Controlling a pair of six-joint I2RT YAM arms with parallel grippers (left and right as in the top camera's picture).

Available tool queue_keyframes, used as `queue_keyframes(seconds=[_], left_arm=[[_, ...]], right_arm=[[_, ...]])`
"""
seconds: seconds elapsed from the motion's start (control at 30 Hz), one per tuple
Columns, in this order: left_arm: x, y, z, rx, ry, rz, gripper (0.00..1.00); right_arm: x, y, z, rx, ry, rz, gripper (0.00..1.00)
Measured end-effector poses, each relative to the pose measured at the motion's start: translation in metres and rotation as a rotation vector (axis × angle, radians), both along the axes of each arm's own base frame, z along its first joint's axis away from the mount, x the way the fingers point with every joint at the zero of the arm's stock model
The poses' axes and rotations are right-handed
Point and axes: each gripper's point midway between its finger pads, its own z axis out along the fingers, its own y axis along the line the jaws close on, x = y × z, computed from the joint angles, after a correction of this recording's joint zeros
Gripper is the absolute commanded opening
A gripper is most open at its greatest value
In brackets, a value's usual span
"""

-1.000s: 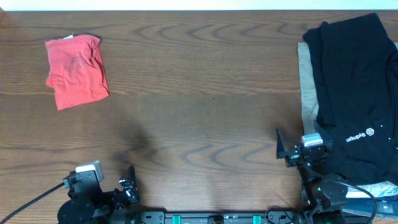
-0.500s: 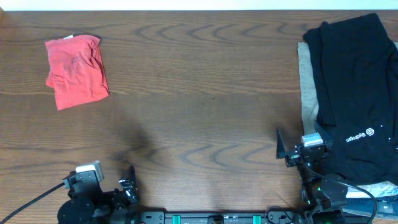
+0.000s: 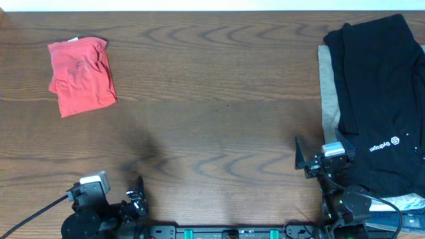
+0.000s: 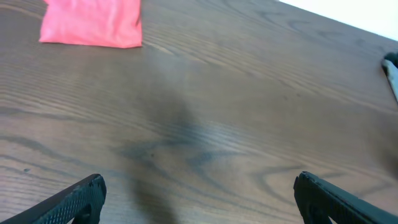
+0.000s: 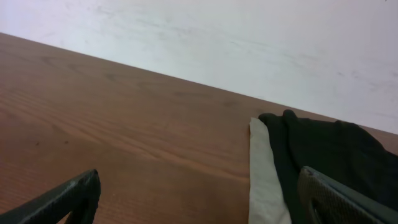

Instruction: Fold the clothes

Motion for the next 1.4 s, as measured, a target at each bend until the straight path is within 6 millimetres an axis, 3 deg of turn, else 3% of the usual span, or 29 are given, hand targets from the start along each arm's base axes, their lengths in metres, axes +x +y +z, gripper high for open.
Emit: queue_keyframes(seconds=[0.23,0.47,0.83,1.0,1.4], left_arm=[[0.022,0.02,-0.014,0.0,-0.021,0.162,0.98],[0.055,0.023,-0.006,0.047,-0.224,0.141,0.98],[0.11,0.024,-0.023,0.066,-0.494,0.136,0.98],[0.119,0.023,-0.056,0.065,-0.471,0.13,0.98],[0.119,0.023,-0.054,0.066,-0.477,0.131,0.98]], right_arm=[[0.0,0.0,0.0,0.0,0.0,0.0,0.99],[0.0,0.0,0.0,0.0,0.0,0.0,0.99],[0.0,0.0,0.0,0.0,0.0,0.0,0.99],[0.0,0.0,0.0,0.0,0.002,0.0,0.99],[0.0,0.0,0.0,0.0,0.0,0.0,0.99]])
